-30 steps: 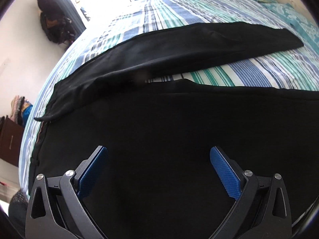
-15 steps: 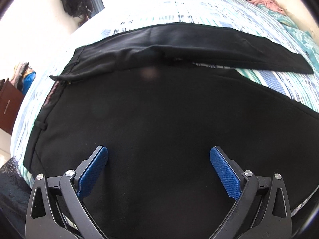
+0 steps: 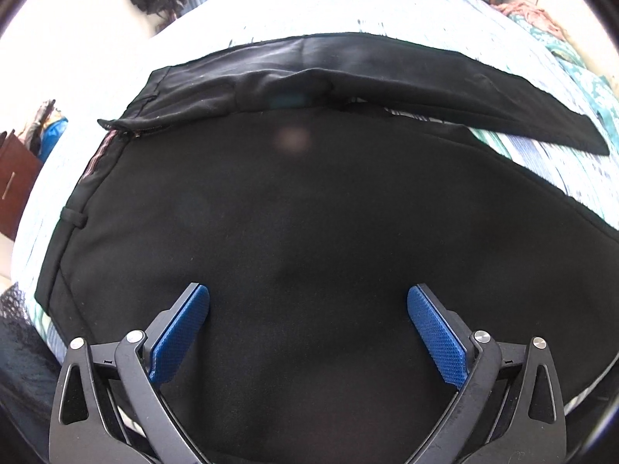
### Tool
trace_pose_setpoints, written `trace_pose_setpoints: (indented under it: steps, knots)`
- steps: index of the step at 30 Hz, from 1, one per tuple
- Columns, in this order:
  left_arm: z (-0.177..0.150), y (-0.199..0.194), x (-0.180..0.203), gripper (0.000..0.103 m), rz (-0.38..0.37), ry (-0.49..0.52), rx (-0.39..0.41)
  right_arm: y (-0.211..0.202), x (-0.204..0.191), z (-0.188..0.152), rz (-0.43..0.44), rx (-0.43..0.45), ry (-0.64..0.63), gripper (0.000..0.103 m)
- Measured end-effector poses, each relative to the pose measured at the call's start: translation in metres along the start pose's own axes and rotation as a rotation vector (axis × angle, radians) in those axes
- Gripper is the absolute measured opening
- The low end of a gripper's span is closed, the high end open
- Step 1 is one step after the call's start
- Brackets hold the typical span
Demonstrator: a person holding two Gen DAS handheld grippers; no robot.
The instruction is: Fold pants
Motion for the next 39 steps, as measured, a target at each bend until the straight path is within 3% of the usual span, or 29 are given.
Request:
trace_pose_setpoints:
  steps: [3, 8, 11, 14, 18, 22, 25, 27, 32, 34, 38, 39]
  knots:
    - [0.036, -0.013, 0.003, 0.102, -0.05, 0.017, 0.078, 0.001, 0.001, 0.0, 0.012, -0.001, 0.011, 0.09]
    - [0.126, -0.017, 0.003, 0.102, -0.031, 0.031, 0.181, 0.006, 0.005, 0.0, 0.035, -0.016, 0.036, 0.09]
    - [0.174, 0.005, -0.003, 0.102, -0.008, 0.037, 0.204, 0.01, 0.009, 0.0, 0.044, -0.024, 0.054, 0.09]
    - [0.202, 0.036, -0.008, 0.102, 0.041, 0.034, 0.192, 0.013, 0.014, 0.001, 0.046, -0.032, 0.077, 0.09]
    - [0.207, 0.084, -0.01, 0.102, 0.075, 0.004, 0.117, 0.019, 0.019, -0.001, 0.052, -0.054, 0.112, 0.09]
    - [0.18, 0.137, -0.005, 0.102, 0.119, 0.051, -0.047, 0.025, 0.022, -0.003, 0.062, -0.075, 0.13, 0.09]
    - [0.182, 0.125, 0.003, 0.102, 0.112, 0.057, 0.009, 0.027, 0.024, -0.003, 0.072, -0.084, 0.136, 0.09]
    - [0.192, 0.109, 0.019, 0.102, 0.025, 0.039, 0.049, 0.028, 0.026, -0.003, 0.073, -0.087, 0.144, 0.09]
    - [0.225, 0.091, 0.077, 0.102, -0.074, 0.113, 0.137, 0.034, 0.029, -0.006, 0.086, -0.112, 0.175, 0.09]
    - [0.227, 0.104, 0.1, 0.102, -0.09, 0.139, 0.117, 0.035, 0.029, -0.007, 0.087, -0.118, 0.179, 0.09]
    - [0.199, 0.155, 0.126, 0.103, -0.059, 0.158, -0.021, 0.032, 0.03, -0.005, 0.073, -0.105, 0.174, 0.09]
    - [0.198, 0.152, 0.126, 0.103, -0.052, 0.15, 0.017, 0.032, 0.032, -0.005, 0.069, -0.103, 0.177, 0.09]
Point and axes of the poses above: each gripper's, at about its wrist camera, not at the fingertips, and y roughly the way its jaws point, x to its right, z to its top, the point moved 6 cm from there along y, roughly the way its jaws point, and after that the axes turned 8 degrees about x, right-handed, at the moved point
